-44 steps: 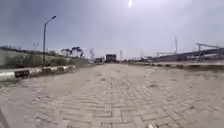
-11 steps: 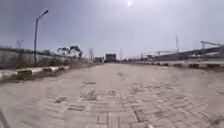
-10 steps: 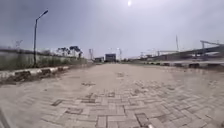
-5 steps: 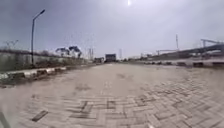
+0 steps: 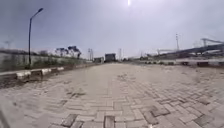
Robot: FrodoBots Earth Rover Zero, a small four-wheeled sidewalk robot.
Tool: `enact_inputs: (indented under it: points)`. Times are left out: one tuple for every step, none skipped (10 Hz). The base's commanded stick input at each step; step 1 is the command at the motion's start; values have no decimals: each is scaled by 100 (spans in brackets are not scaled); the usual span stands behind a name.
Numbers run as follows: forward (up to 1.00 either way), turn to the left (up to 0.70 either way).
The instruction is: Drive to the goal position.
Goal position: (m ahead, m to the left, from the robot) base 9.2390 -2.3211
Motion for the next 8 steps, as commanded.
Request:
enact_inputs:
  points:
    - [100,0]
    - [100,0]
    - [100,0]
    - [100,0]
    - [100,0]
    - [100,0]
    - [100,0]
    - [100,0]
